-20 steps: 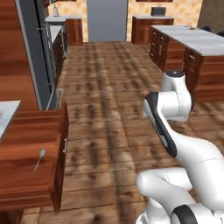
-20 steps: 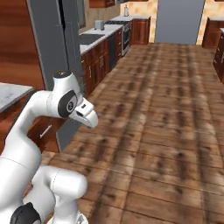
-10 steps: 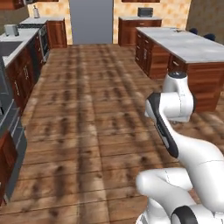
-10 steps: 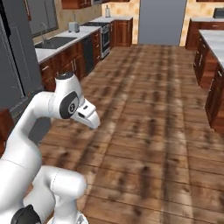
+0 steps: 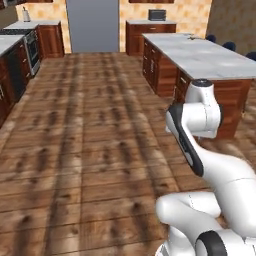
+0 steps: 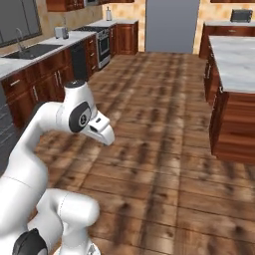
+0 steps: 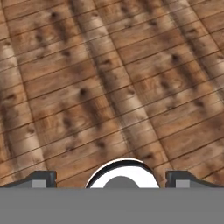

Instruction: Pick up the metallic utensils from the counter and place them in the open drawer. Make sure not to pick up any wooden utensils.

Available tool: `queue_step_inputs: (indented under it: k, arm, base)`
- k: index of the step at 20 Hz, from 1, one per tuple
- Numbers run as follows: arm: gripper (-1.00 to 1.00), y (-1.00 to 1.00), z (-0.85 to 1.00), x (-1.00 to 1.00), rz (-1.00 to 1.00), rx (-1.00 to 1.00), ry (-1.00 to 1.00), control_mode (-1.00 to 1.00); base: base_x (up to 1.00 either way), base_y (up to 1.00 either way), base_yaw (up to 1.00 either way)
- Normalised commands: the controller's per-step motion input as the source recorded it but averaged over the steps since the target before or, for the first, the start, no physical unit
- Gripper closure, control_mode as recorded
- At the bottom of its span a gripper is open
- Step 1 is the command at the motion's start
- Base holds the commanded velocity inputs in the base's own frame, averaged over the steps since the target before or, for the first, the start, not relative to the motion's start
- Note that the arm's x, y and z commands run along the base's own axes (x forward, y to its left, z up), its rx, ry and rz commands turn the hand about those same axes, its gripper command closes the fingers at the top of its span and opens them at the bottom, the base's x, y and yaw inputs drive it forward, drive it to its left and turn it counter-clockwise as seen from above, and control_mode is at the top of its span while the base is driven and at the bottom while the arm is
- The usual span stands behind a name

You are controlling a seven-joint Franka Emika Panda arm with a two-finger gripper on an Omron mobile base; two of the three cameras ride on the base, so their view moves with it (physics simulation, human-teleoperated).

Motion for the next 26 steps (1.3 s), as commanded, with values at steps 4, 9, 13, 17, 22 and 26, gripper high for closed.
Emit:
queue_step_inputs:
  k: [4,9,13,17,22,26]
  arm:
    - [-1.0,0.0,0.0,0.0,0.0,0.0,0.0,1.0]
    - [-1.0,0.0,0.0,0.0,0.0,0.0,0.0,1.0]
    - [-1.0,0.0,0.0,0.0,0.0,0.0,0.0,1.0]
    - [-1.0,0.0,0.0,0.0,0.0,0.0,0.0,1.0]
    - [-1.0,0.0,0.0,0.0,0.0,0.0,0.0,1.0]
    - [-1.0,0.0,0.0,0.0,0.0,0.0,0.0,1.0]
  base:
    - [0.03,-1.0,-0.13]
    - [0.22,-1.0,-0.22]
    - [0.59,-1.0,0.0]
    - [0.94,-1.0,0.0]
    - [1.0,-1.0,0.0]
    - [1.0,-1.0,0.0]
